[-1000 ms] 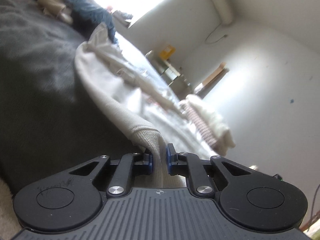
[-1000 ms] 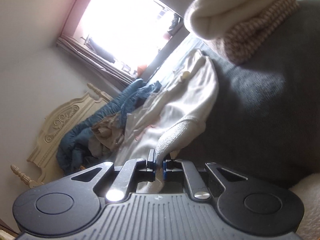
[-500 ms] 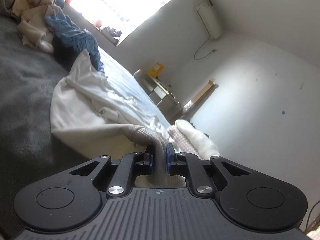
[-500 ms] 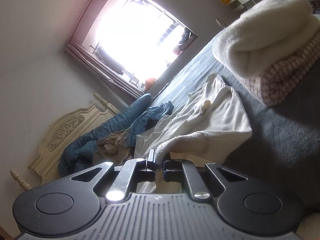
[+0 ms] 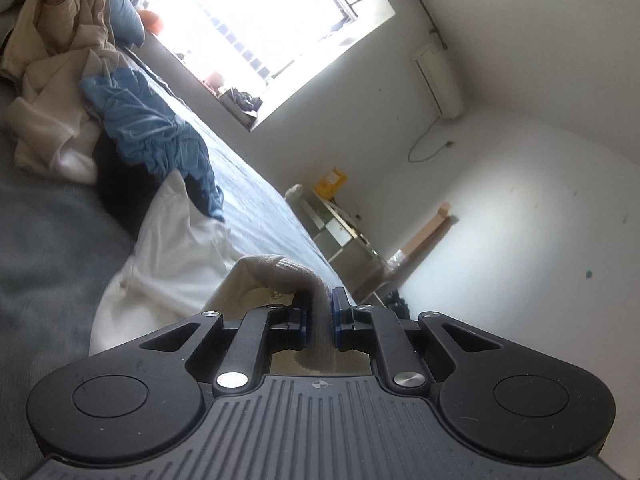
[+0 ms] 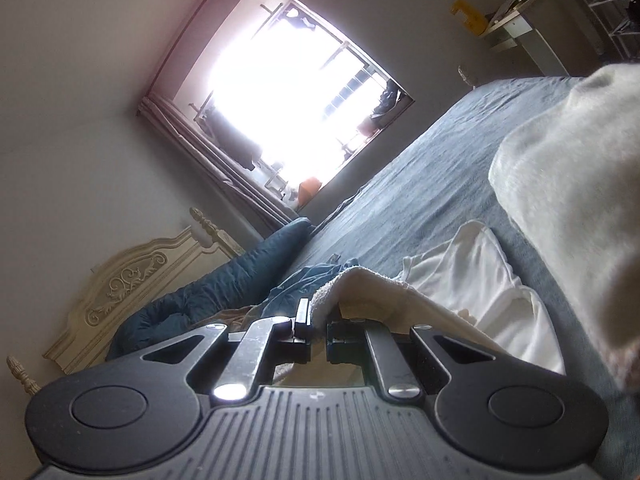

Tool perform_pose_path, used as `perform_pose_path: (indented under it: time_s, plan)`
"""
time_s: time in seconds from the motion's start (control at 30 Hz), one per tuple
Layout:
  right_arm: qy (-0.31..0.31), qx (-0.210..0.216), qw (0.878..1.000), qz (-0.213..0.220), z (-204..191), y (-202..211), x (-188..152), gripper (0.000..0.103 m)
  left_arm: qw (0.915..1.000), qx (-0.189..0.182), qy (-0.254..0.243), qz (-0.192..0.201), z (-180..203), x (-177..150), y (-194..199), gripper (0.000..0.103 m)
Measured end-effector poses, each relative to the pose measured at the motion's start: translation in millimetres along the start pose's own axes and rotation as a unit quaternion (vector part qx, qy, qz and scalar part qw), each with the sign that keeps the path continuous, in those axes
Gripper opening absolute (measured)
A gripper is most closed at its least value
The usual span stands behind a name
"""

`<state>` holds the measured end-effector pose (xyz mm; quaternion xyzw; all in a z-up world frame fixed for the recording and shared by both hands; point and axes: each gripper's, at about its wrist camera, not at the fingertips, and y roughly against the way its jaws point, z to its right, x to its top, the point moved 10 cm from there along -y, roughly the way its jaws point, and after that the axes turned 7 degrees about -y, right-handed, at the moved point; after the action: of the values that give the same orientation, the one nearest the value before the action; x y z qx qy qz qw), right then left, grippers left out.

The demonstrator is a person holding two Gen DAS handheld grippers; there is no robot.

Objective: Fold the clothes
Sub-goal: 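Lift the held hem with both grippers and fold it over the sweatshirt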

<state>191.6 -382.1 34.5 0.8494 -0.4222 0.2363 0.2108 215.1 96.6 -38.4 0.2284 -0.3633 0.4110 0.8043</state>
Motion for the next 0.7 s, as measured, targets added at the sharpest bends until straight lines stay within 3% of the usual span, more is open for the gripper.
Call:
perform_pose_path:
  time_s: [0.43, 0.7]
  plan:
    - [-0.004, -0.055, 0.998, 0.024, 36, -136, 73, 0.007, 0.9979, 0.060, 0.019, -0.016, -61, 59, -124, 0.009]
    - [-0.017, -0.104, 0.994, 0.020, 86, -212, 91, 0.007, 0.9938, 0.094, 0.016, -0.057, -106, 66, -194, 0.009]
